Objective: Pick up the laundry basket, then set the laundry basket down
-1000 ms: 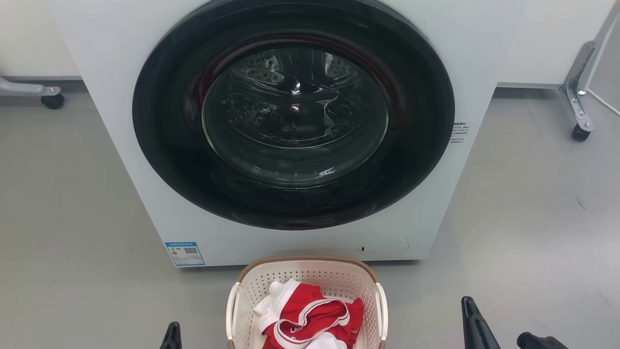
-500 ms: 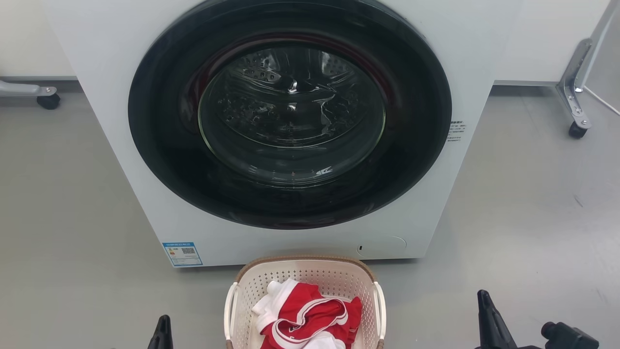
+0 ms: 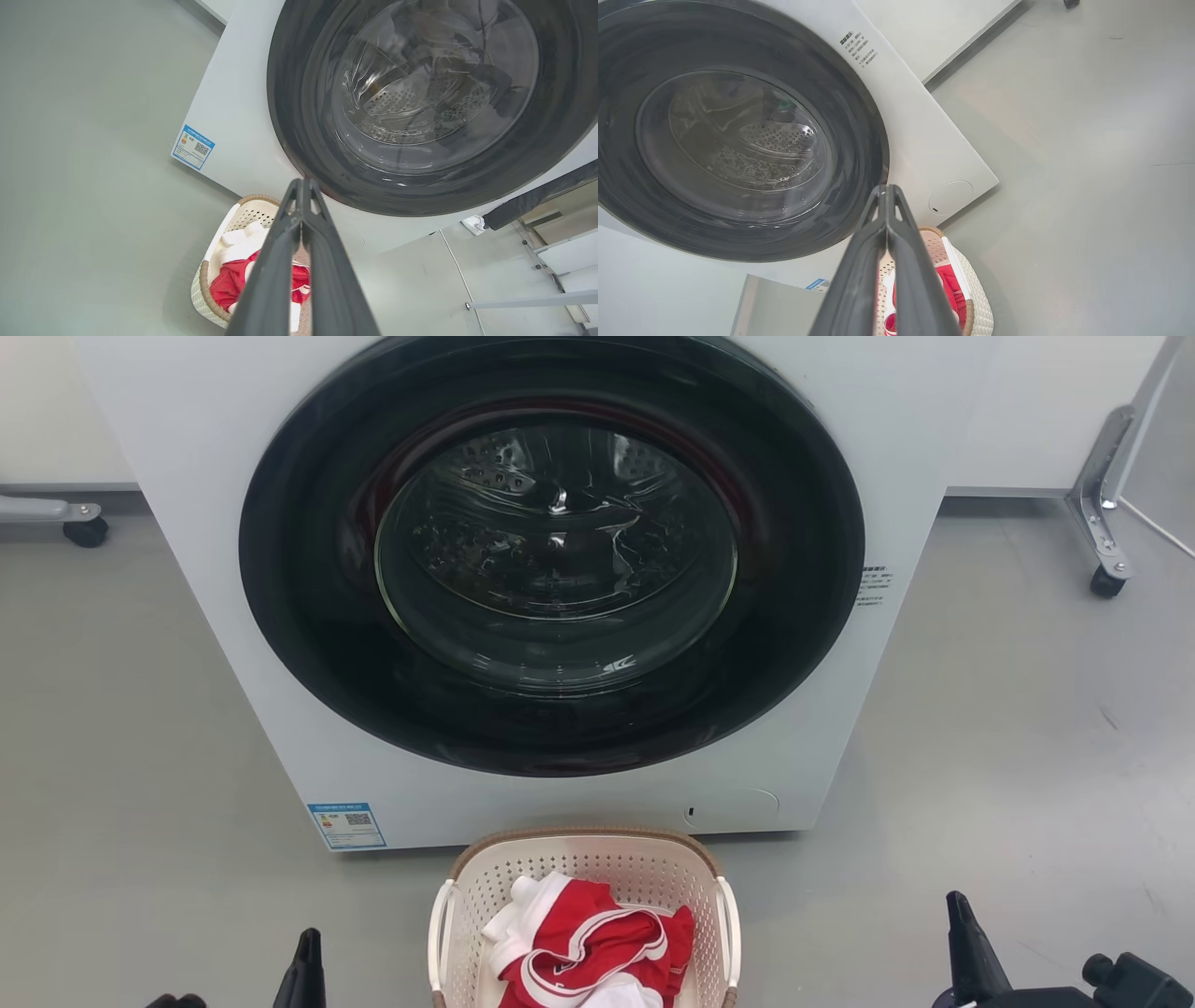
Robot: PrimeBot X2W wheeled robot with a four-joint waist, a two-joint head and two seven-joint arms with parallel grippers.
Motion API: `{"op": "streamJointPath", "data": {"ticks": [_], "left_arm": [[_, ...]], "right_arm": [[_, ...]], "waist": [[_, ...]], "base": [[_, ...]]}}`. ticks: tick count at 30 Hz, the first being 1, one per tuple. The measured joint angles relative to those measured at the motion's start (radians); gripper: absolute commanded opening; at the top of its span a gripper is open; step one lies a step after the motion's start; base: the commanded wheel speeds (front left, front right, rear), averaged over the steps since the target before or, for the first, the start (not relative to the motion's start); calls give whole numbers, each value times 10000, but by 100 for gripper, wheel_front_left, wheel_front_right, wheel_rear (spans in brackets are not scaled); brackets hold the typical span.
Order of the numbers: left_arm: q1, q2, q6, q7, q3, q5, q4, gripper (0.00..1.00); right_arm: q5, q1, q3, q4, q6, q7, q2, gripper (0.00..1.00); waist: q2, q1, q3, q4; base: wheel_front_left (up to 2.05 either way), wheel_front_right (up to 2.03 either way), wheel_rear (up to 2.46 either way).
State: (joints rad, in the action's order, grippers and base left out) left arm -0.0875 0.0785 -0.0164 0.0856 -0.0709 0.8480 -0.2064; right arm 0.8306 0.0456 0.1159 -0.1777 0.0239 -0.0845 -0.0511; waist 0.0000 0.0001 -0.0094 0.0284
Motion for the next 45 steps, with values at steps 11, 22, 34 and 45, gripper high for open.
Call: {"op": "streamJointPath", "data": {"ticks": [11, 22, 34, 45], "left_arm": [[294, -61, 257, -420, 324, 1521, -163, 0], [621, -127, 531, -765, 625, 2857, -343, 0], [964, -198, 796, -1206, 966, 4512, -522, 0], [1304, -257, 1139, -1603, 1292, 5973, -698, 0]], "right_arm": [[1507, -231, -495, -257, -267, 408, 17, 0], [2934, -491, -947, -491, -556, 757, 33, 0], [4589, -814, -1482, -709, -869, 1191, 42, 0], [6144, -1055, -1985, -953, -1137, 1557, 56, 0]], "waist": [[0, 0, 22, -57], [0, 0, 43, -110], [0, 0, 67, -173], [0, -2, 91, -230]], "base": [[0, 0, 0], [0, 0, 0], [0, 0, 0], [0, 0, 0]]}}
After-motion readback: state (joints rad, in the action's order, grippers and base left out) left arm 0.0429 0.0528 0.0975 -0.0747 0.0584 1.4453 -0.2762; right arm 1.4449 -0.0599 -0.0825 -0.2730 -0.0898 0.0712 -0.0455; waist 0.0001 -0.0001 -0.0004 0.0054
